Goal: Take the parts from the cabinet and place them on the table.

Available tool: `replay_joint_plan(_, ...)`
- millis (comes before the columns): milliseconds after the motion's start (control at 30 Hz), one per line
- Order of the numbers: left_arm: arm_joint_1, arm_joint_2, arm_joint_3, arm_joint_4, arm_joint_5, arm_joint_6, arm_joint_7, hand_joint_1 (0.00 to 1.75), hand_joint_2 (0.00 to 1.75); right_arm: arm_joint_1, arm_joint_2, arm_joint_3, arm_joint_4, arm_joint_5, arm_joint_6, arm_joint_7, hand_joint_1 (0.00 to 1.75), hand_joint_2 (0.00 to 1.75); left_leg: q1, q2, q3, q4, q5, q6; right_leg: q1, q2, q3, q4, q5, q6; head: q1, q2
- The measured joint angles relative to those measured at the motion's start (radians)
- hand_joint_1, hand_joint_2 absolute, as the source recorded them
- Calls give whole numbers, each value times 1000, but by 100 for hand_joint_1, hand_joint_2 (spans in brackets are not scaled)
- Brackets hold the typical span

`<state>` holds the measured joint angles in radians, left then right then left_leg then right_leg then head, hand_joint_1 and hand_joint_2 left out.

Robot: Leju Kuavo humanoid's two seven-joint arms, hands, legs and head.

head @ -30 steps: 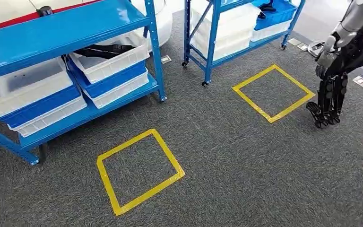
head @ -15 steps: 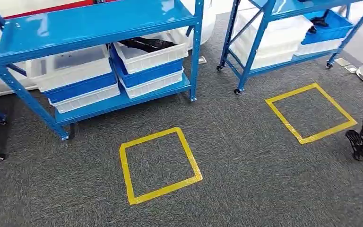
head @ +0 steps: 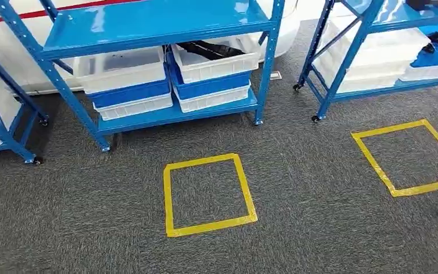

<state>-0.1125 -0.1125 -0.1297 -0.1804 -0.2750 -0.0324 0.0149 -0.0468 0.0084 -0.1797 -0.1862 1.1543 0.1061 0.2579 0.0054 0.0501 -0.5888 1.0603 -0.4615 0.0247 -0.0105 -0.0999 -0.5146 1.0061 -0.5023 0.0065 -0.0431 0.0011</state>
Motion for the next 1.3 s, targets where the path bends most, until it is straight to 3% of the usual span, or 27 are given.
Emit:
replay_joint_plan(33,-4,1,0,-1,0,0,0,0,0,0,1,0,0,0,0,0,0,0,-13,53,16,-34,-14,11,6,-8,2,1,-4,5,1,0)
replay_joint_plan(167,-7,2,0,-1,0,0,-1,0,0,-6,3,0,0,0,0,0,0,0,-19,-4,10,-47,-3,22,8,-55,16,-8,-9,23,3,0)
replay_joint_plan(200,-5,0,0,-1,0,0,-1,0,0,-6,3,0,-2,0,-1,0,0,0,-2,-17,22,-60,9,27,2,-39,11,1,-17,28,2,0)
replay_joint_plan(233,-6,0,0,-1,0,0,-1,0,0,-4,2,-1,-2,1,-2,0,0,0,-2,-29,23,-64,12,33,3,26,-3,36,-40,26,8,0)
replay_joint_plan(267,-9,0,0,-1,0,0,-2,0,0,-1,3,-1,-2,1,-3,0,0,0,-2,-42,20,-64,15,38,-1,68,-33,102,-73,21,13,0)
replay_joint_plan(333,-10,-5,0,-1,0,0,-2,0,0,1,1,-2,-2,2,-3,1,0,0,-3,-75,16,-64,16,38,-4,94,-114,264,-134,18,17,0)
replay_joint_plan(367,-8,-5,0,-1,0,0,-2,0,0,2,1,-2,-2,2,-3,1,0,0,-3,-92,16,-63,16,38,-4,97,-141,313,-142,24,18,0)
replay_joint_plan(433,-5,-5,0,-1,0,0,-2,0,0,1,0,-5,-2,2,-3,1,0,0,-2,-123,18,-62,17,37,-6,98,-119,246,-97,44,18,0)
replay_joint_plan(467,-5,-5,0,-1,0,0,-2,0,0,2,-2,-6,-2,2,-3,1,0,0,-2,-140,21,-61,16,35,-10,103,-76,150,-50,56,18,0)
replay_joint_plan(500,-6,-6,0,-1,0,0,-2,0,0,2,-3,-8,-2,3,-3,2,0,0,-1,-155,22,-59,15,31,-15,130,-31,46,-6,65,19,0)
replay_joint_plan(533,-6,-6,0,-1,0,0,-2,0,0,3,-3,-8,-2,3,-3,2,0,0,-2,-166,20,-55,14,25,-20,170,-13,-3,4,61,20,0)
replay_joint_plan(667,-4,-6,0,-1,0,-18,-16,0,0,-6,-1,-10,-1,3,-4,2,0,0,-2,-194,8,-57,18,2,-5,131,-7,-5,10,26,20,0)
replay_joint_plan(700,-3,-2,0,-1,0,-18,-19,0,0,-4,3,-11,-1,3,-4,2,0,0,0,-194,6,-50,12,-2,-18,116,-5,-11,14,18,21,0)
replay_joint_plan(733,-3,-5,0,-1,0,-19,-21,0,0,-4,-2,-12,-1,4,-6,4,0,0,-7,-130,-5,-24,-8,-7,-16,108,-4,-11,13,13,15,0)
replay_joint_plan(767,-5,-5,0,-1,0,-19,-21,0,0,-3,0,-14,-1,5,-6,4,0,0,-6,-90,-35,37,-46,-11,-14,95,-4,-11,11,4,2,0)
replay_joint_plan(800,-8,-5,0,-1,0,-18,-23,0,0,-1,1,-15,-1,6,-6,4,0,0,-2,-68,-78,122,-89,-15,-11,81,-4,-11,9,2,0,0)
replay_joint_plan(867,-9,-6,1,-1,3,-18,-25,0,0,2,0,-16,-1,9,-8,4,0,0,-1,-55,-149,259,-136,-21,-8,52,-5,-11,6,-1,-1,0)
replay_joint_plan(900,-7,-6,1,-1,4,-18,-26,0,0,3,0,-16,-1,10,-8,4,0,0,0,-52,-155,267,-126,-20,-8,38,-4,-11,5,-2,-1,0)
replay_joint_plan(933,-6,-6,2,-1,8,-18,-27,0,0,2,0,-16,-1,14,-8,3,0,0,0,-51,-139,231,-98,-19,-7,25,-3,-11,4,-3,-2,0)
replay_joint_plan(1000,-8,-6,4,-1,13,-15,-34,0,0,0,0,-16,-1,18,-9,-14,0,0,-1,-34,-50,64,-15,-10,-5,11,0,-13,-9,0,-2,0)
replay_joint_plan(1033,-8,-5,8,-2,20,-14,-46,0,0,-1,0,-16,-1,18,-11,-22,0,0,-5,-11,10,-27,5,3,-5,6,5,-13,-14,5,-2,0)
replay_joint_plan(1067,-9,-4,18,-5,31,-14,-64,0,0,-3,1,-16,-1,17,-14,-26,0,0,-11,-1,24,-45,-21,6,2,-4,11,-14,-27,12,2,0)
replay_joint_plan(1133,-9,-5,25,-8,37,-14,-83,0,0,-10,0,-17,-2,16,-18,-27,0,0,-15,-7,22,-59,-33,16,-5,-15,40,-21,-27,27,3,0)
replay_joint_plan(1167,-7,-5,29,-8,39,-13,-87,0,0,-10,2,-17,-2,16,-19,-27,0,0,-15,-16,31,-67,-36,22,-6,-10,48,1,-4,48,2,0)
replay_joint_plan(1200,-6,-4,33,-8,40,-11,-90,0,0,-11,2,-18,-2,16,-22,-27,0,0,-11,-31,49,-70,-40,32,-12,-10,58,6,-10,55,2,0)
replay_joint_plan(1267,-4,-5,39,-8,40,-10,-95,0,0,-7,1,-18,-3,16,-25,-28,0,0,-6,-39,80,-76,-48,50,-16,70,24,69,-45,50,12,0)
replay_joint_plan(1300,-6,-7,40,-8,40,-9,-96,0,0,-5,1,-19,-3,16,-25,-28,0,0,-5,-43,87,-76,-53,56,-17,87,-21,138,-70,44,18,0)
